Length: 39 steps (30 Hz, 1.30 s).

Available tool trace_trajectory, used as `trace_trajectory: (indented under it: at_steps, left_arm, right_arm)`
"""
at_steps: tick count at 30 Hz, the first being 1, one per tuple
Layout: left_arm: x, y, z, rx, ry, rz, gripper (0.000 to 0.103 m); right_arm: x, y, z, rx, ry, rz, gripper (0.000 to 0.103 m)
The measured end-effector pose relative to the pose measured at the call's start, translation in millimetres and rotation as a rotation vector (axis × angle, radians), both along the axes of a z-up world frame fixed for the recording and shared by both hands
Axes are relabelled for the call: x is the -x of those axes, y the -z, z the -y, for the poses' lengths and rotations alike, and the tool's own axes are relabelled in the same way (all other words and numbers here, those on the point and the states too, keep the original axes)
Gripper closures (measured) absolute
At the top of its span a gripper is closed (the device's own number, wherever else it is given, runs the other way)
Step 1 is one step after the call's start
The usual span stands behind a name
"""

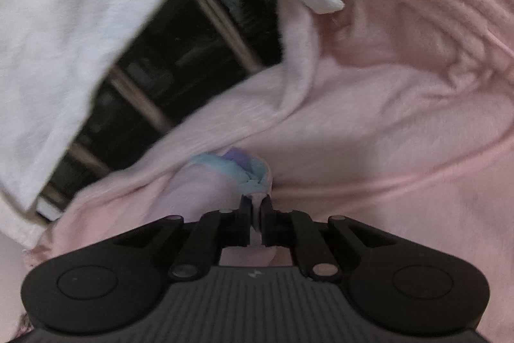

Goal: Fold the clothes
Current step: 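Grasp the pink-and-blue garment on the bedding with both grippers, then carry the garment to the table and drop it with both grippers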

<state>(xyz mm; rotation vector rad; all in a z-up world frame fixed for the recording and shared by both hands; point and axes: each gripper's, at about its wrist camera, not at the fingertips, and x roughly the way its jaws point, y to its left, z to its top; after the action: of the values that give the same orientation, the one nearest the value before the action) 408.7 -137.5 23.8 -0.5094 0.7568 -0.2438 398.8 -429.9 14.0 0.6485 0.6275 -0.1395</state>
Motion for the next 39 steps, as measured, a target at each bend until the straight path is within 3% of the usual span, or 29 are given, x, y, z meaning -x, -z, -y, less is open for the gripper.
trace_trajectory:
  at_steps: [2, 6, 12, 13, 15, 16, 17, 18, 21, 23, 26, 30, 31, 33, 34, 35, 36, 37, 39]
  left_arm:
    - [41, -13, -23, 0.041, 0.033, 0.043, 0.103]
    - [133, -38, -72, 0.123, 0.094, 0.133, 0.103]
    - [313, -8, -142, 0.075, 0.124, 0.047, 0.103]
    - [342, -2, -150, 0.053, 0.123, 0.043, 0.1]
    - [392, 1, -170, 0.038, 0.1, 0.06, 0.074]
    - [416, 3, -181, 0.059, 0.051, 0.055, 0.045]
    - [431, 5, -189, 0.081, 0.029, 0.039, 0.031]
    - [445, 5, -195, 0.102, 0.018, 0.022, 0.031]
    - [462, -2, -195, 0.155, 0.054, -0.02, 0.032]
    - [471, -9, -190, 0.117, 0.014, -0.091, 0.031]
    - [499, -13, -195, 0.138, -0.114, -0.155, 0.031]
    - [517, -5, -183, 0.148, -0.061, -0.147, 0.031]
    - [515, -1, -180, 0.165, -0.046, -0.151, 0.032]
    - [509, 7, -176, 0.193, -0.018, -0.152, 0.049]
    - [502, 10, -171, 0.172, 0.003, -0.162, 0.077]
    - [497, 16, -168, 0.159, 0.022, -0.167, 0.087]
    - [490, 20, -167, 0.159, 0.034, -0.155, 0.086]
    - [483, 22, -166, 0.162, 0.045, -0.139, 0.092]
    - [446, 14, -161, 0.171, 0.057, -0.1, 0.095]
  right_arm:
    - [28, -9, -7, -0.017, -0.025, 0.04, 0.099]
    - [146, -34, -15, -0.103, -0.141, 0.133, 0.099]
    - [381, -13, -100, -0.076, -0.273, 0.151, 0.099]
    - [411, -8, -114, -0.058, -0.271, 0.134, 0.097]
    - [447, -11, -126, -0.006, -0.294, 0.128, 0.09]
    - [460, -16, -127, 0.016, -0.286, 0.135, 0.072]
    - [473, -21, -128, 0.039, -0.278, 0.142, 0.047]
    - [487, -27, -129, 0.062, -0.27, 0.149, 0.042]
    - [526, -42, -131, 0.131, -0.247, 0.171, 0.041]
    - [515, -50, -124, 0.085, -0.28, 0.159, 0.042]
    - [489, -58, -139, 0.142, -0.409, 0.098, 0.043]
    - [453, -51, -176, 0.134, -0.643, -0.006, 0.047]
    - [444, -47, -185, 0.17, -0.649, -0.056, 0.049]
    - [428, -38, -200, 0.215, -0.664, -0.138, 0.061]
    - [426, -33, -204, 0.202, -0.684, -0.161, 0.069]
    - [422, -30, -206, 0.189, -0.692, -0.17, 0.08]
    - [418, -29, -204, 0.186, -0.678, -0.18, 0.091]
    - [415, -28, -202, 0.182, -0.663, -0.19, 0.1]
    - [409, -38, -200, 0.199, -0.655, -0.141, 0.101]
